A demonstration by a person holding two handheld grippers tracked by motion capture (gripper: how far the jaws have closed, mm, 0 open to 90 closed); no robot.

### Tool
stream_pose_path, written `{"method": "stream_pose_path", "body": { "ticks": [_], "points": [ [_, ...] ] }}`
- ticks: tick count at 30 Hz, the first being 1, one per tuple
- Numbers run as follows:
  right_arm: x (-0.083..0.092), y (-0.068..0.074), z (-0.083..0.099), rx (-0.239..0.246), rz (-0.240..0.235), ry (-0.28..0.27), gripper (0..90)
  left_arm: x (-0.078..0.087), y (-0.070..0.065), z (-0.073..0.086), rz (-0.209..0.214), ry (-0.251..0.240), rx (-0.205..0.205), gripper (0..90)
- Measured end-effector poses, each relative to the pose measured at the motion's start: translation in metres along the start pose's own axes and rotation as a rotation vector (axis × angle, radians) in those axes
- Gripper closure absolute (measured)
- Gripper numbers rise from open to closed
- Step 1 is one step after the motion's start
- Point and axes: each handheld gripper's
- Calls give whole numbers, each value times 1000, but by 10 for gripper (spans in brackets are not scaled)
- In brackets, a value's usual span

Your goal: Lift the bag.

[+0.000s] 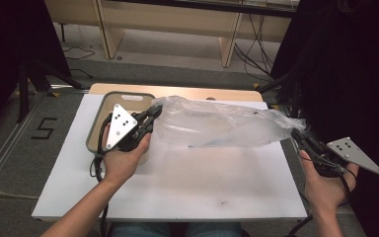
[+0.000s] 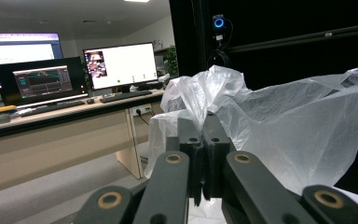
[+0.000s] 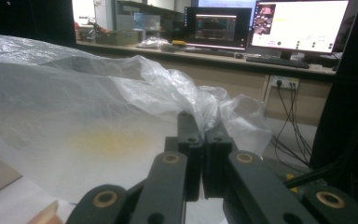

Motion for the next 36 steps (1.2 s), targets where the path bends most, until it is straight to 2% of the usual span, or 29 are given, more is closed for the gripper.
{"method": "stream_pose_path", "body": {
  "ticks": [25,31,36],
  "points": [
    [-1,1,-7,1,1,-28,885,-1,0,-5,-6,-18,13,885],
    [-2,1,-6,-1,1,-21,885,-3,1,-3,-10,-10,2,886],
    [-3,0,-4,-3,1,-16,885,-5,1,-2,-13,-14,10,886]
  ]
}}
Point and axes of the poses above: each handheld gripper's, and its own axes: x roughly backward along the jaws, z roughly out of its underside, y roughly to its left, and after that the axes turned 7 degrees about -z, right-handed
